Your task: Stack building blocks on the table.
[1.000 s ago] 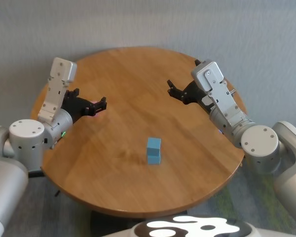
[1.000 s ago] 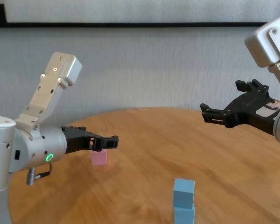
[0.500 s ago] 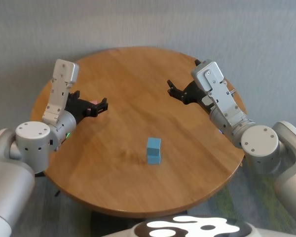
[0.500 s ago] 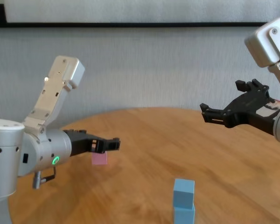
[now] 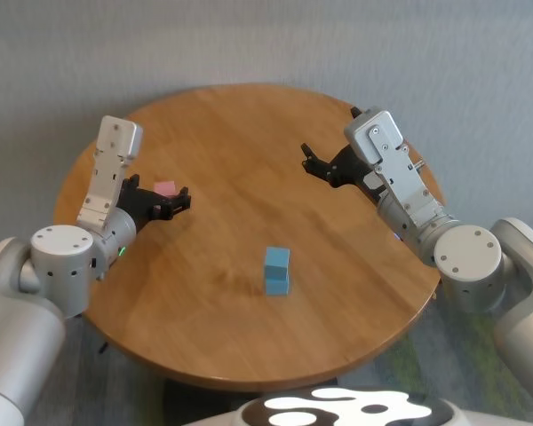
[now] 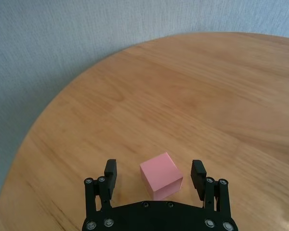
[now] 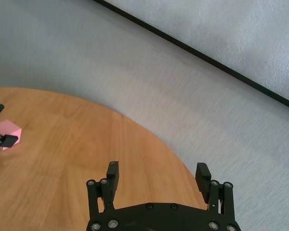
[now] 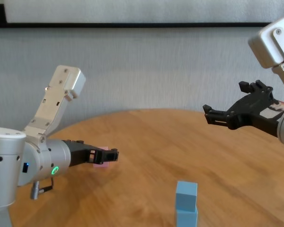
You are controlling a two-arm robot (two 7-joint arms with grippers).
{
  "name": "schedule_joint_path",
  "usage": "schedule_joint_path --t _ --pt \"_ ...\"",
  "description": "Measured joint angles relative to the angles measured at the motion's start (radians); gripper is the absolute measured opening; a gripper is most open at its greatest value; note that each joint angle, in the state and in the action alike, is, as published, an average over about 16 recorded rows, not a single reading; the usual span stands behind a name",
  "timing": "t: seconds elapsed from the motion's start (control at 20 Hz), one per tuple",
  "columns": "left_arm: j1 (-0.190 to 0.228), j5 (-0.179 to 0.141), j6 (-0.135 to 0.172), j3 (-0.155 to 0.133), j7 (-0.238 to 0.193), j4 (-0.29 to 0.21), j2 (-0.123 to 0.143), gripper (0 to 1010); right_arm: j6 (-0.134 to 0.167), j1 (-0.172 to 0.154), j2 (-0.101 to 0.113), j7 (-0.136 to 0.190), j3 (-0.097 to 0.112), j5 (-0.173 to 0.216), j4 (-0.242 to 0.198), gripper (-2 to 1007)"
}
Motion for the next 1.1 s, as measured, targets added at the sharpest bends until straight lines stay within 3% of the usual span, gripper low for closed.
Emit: schedule_joint_path --t 0.7,1.1 --pt "0.004 0.013 -0.021 -0.033 -0.01 0.028 -0.023 1000 0.0 0.0 0.0 0.0 0.0 0.0 0.0 1005" --pt "0.009 0.015 -0.057 -0.052 -0.022 0.048 -0.034 1000 0.0 0.0 0.0 0.0 0.0 0.0 0.0 1005"
